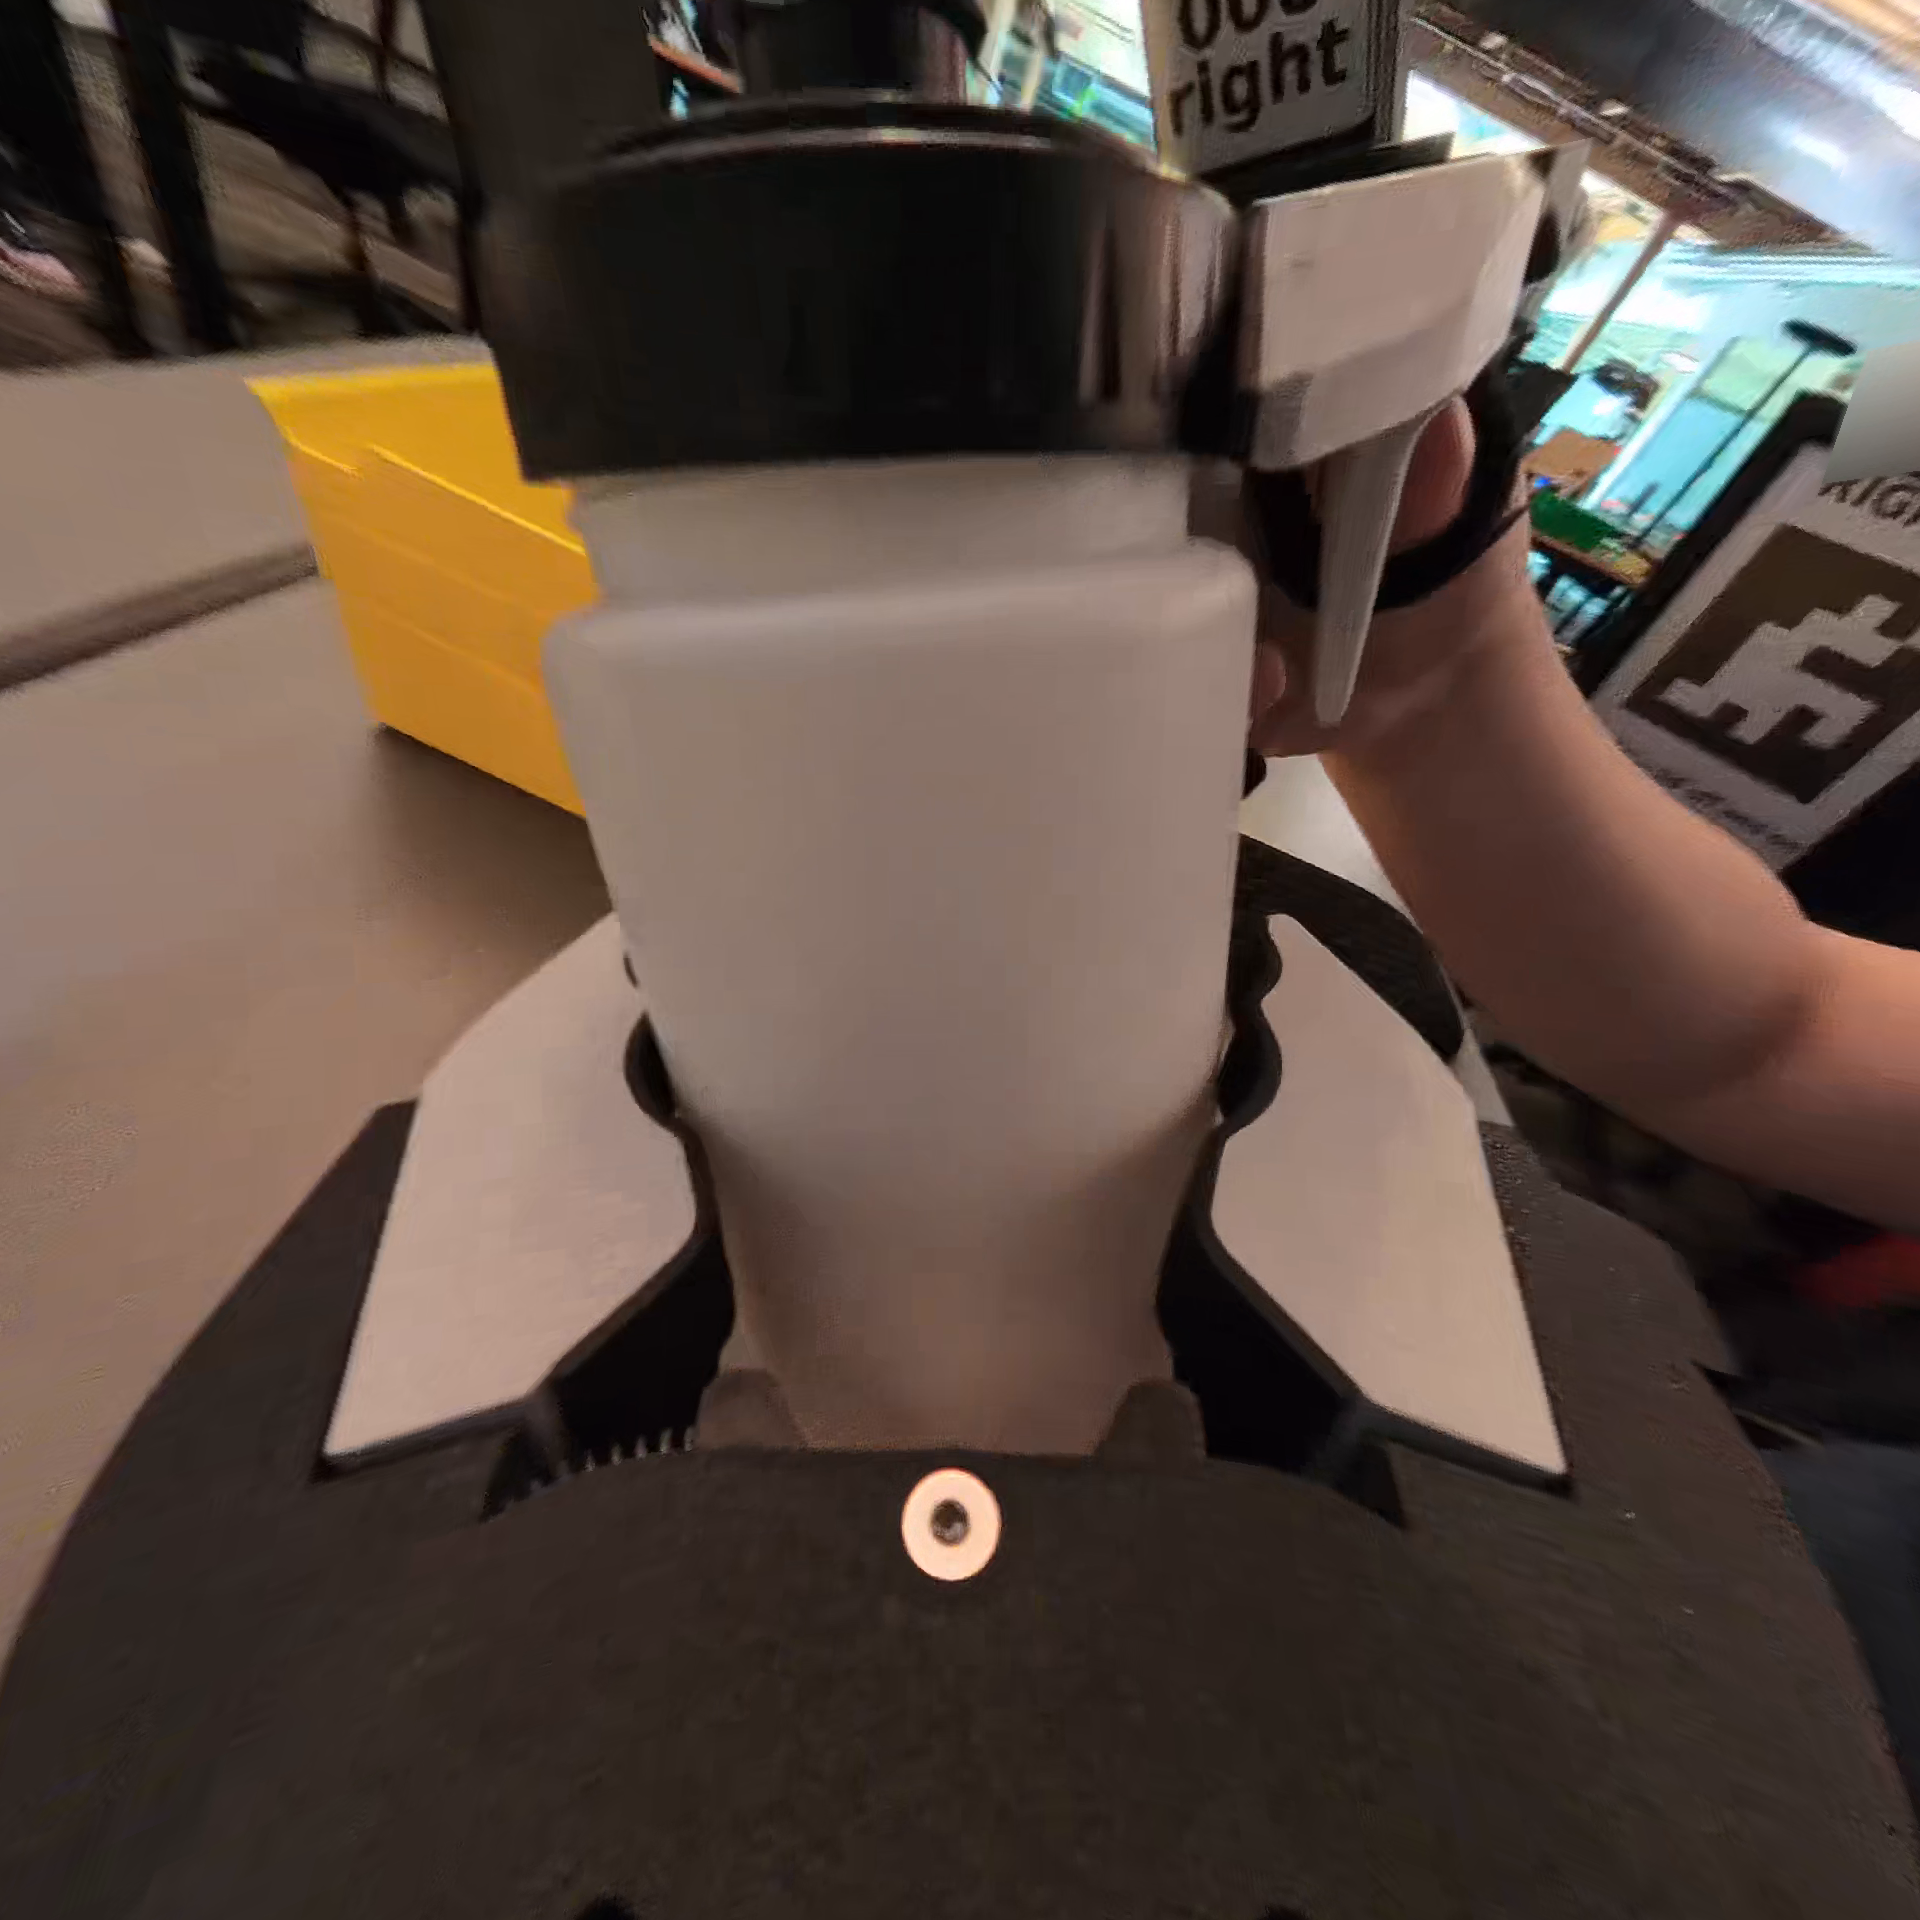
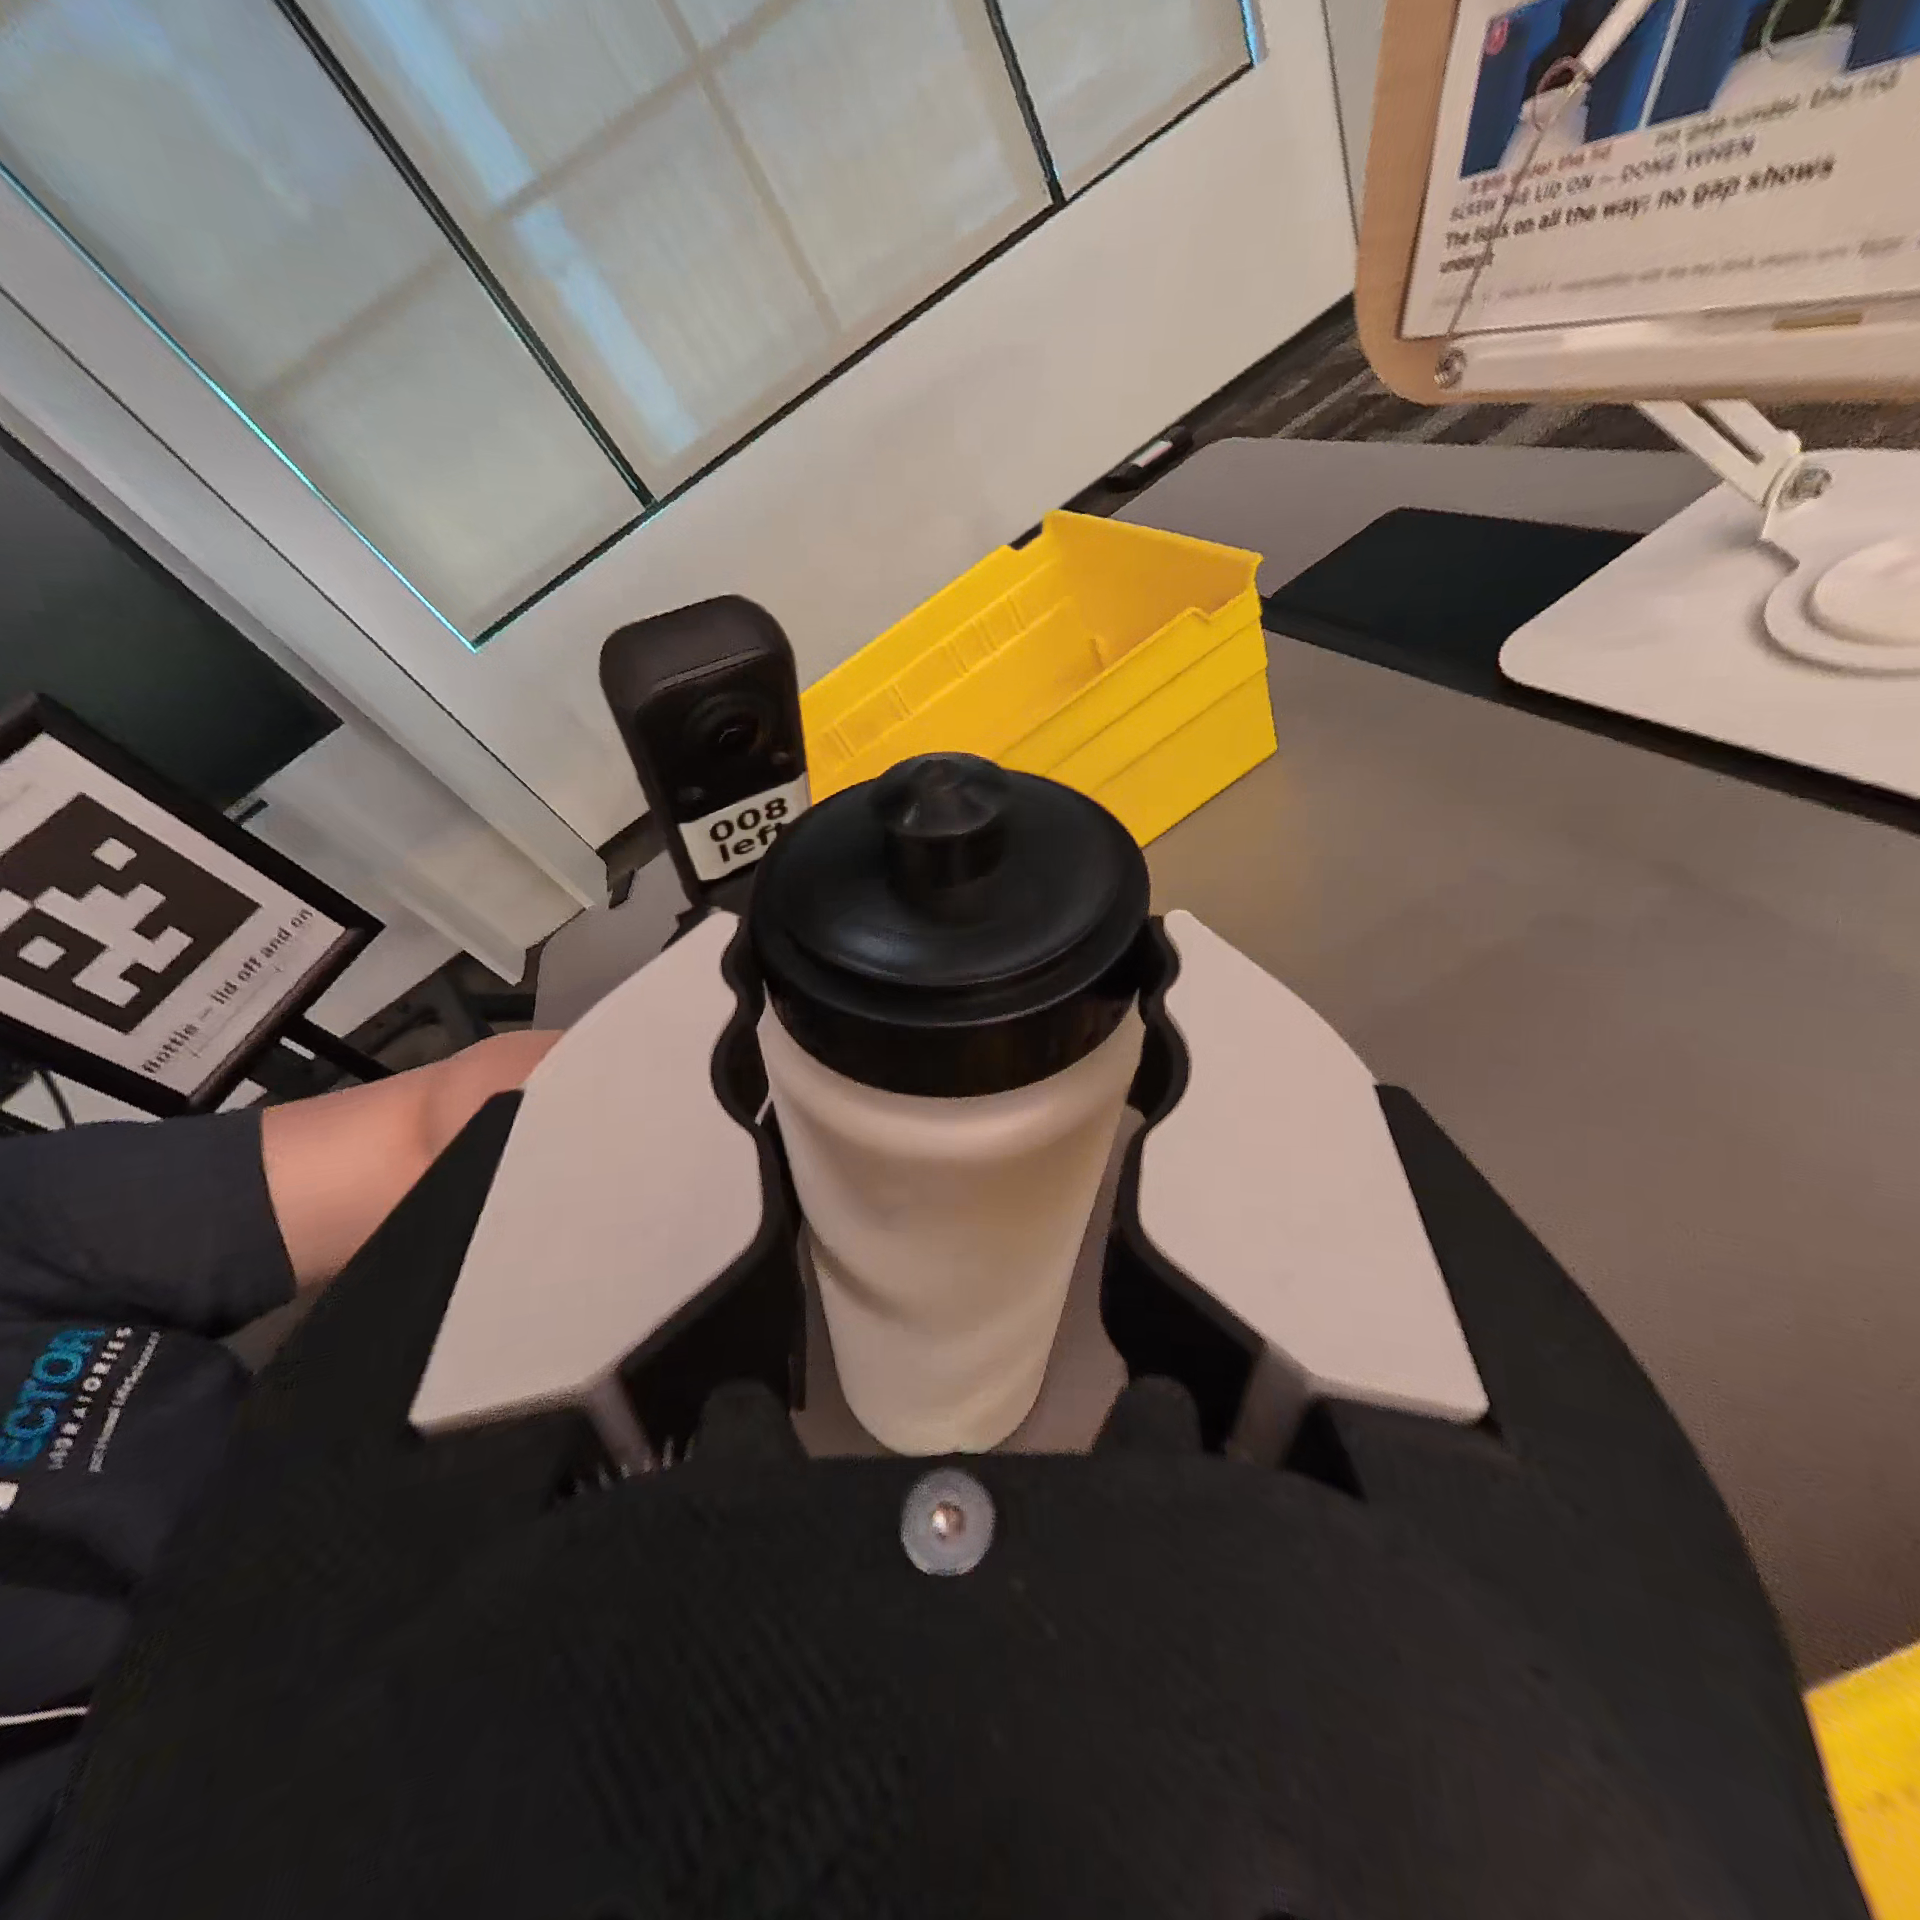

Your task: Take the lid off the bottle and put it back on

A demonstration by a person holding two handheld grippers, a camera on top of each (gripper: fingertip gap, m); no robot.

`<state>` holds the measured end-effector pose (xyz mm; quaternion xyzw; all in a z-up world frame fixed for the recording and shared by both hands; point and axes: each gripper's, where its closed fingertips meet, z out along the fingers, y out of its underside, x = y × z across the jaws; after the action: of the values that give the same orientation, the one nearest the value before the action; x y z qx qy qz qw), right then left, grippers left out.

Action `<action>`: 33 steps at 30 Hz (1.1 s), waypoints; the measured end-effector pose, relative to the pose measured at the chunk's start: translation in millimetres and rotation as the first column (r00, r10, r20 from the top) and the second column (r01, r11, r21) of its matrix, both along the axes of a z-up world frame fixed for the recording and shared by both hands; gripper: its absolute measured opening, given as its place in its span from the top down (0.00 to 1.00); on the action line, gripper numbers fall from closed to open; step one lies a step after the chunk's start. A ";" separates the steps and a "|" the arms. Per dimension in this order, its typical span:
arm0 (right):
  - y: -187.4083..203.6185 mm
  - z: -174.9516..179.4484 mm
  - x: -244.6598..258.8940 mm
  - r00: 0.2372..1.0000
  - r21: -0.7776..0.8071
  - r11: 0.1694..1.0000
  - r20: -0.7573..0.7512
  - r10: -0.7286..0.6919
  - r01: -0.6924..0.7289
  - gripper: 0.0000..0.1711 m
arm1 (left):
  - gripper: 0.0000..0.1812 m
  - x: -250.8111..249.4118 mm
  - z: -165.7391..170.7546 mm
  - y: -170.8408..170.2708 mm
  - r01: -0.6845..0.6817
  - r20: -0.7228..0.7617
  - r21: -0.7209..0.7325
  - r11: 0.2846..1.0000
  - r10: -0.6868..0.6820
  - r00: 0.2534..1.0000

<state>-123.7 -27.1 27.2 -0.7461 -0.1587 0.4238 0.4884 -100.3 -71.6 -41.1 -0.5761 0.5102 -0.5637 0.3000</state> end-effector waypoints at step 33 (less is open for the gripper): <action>2.1 9.1 -2.2 0.975 0.086 0.996 0.220 -0.031 0.013 0.58 | 0.44 -3.8 -0.9 20.8 -0.181 -0.047 0.268 0.946 0.200 0.979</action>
<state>-125.9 -25.0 36.2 -0.7693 -0.2214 0.3257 0.5031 -104.1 -50.7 -42.1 -0.5983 0.5329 -0.4381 0.4075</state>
